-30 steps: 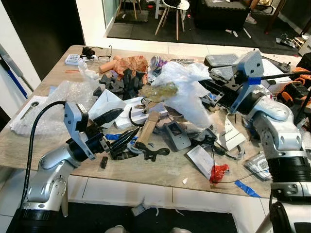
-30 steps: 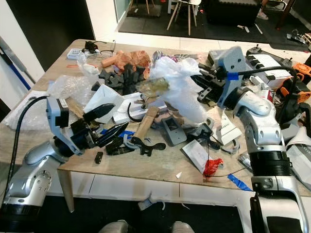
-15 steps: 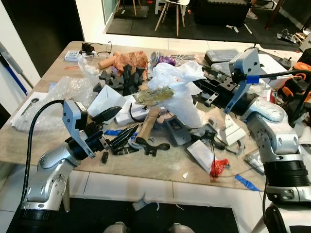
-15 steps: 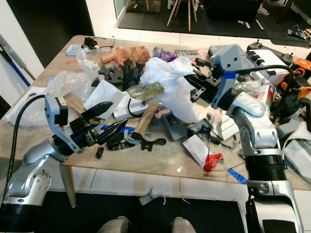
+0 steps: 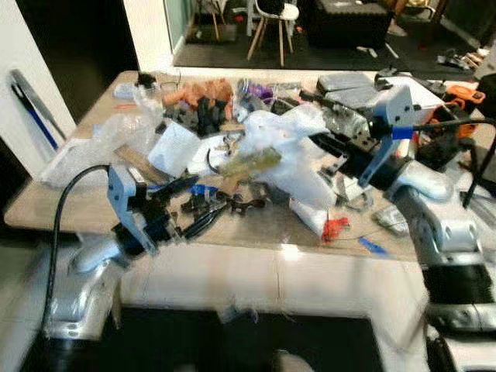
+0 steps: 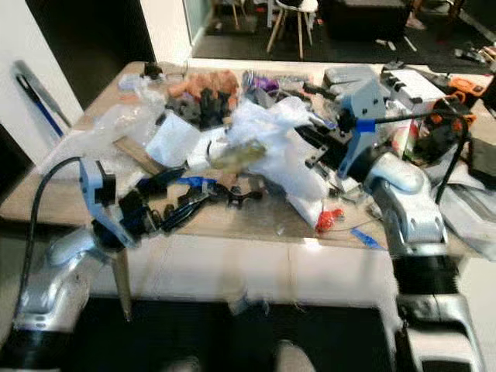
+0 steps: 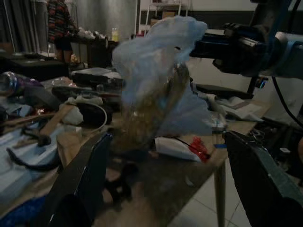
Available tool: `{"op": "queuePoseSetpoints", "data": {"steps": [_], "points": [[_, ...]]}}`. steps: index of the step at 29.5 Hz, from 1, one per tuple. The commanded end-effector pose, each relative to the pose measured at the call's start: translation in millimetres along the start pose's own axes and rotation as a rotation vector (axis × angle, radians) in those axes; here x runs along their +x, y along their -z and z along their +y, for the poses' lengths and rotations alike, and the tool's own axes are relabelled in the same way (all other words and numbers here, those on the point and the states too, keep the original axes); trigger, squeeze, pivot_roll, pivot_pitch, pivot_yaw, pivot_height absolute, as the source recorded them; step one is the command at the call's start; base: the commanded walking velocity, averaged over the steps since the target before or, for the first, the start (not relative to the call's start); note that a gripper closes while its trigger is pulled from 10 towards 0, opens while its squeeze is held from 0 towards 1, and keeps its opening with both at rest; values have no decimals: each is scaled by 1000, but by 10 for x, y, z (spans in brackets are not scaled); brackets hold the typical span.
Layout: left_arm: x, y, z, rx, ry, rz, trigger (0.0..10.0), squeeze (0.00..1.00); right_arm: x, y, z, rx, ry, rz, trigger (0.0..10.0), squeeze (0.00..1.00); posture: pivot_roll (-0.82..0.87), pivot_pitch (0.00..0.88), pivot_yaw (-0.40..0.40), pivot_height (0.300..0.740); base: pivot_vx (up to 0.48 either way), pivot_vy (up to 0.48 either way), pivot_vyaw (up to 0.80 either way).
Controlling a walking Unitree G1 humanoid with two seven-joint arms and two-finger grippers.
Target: Picking trash to rubbish bin
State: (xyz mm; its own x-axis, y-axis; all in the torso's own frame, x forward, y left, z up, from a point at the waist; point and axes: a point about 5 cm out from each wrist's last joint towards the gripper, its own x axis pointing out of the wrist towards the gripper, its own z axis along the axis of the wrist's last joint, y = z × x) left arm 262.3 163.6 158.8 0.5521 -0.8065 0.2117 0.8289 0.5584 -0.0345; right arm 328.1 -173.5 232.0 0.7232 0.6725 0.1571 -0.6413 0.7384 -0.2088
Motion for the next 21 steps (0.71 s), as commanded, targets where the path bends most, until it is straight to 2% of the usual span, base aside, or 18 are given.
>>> {"op": "queuePoseSetpoints", "data": {"steps": [1, 21], "points": [[-8, 13, -4, 2, 1, 13, 10000, 0, 13, -22, 14, -1, -7, -6, 10000, 0, -9, 0, -21, 740, -270, 0, 0], [11, 37, -20, 1, 6, 16, 10000, 0, 68, 94, 146, 46, -45, -1, 10000, 0, -6, 0, -28, 740, -284, 0, 0]]}}
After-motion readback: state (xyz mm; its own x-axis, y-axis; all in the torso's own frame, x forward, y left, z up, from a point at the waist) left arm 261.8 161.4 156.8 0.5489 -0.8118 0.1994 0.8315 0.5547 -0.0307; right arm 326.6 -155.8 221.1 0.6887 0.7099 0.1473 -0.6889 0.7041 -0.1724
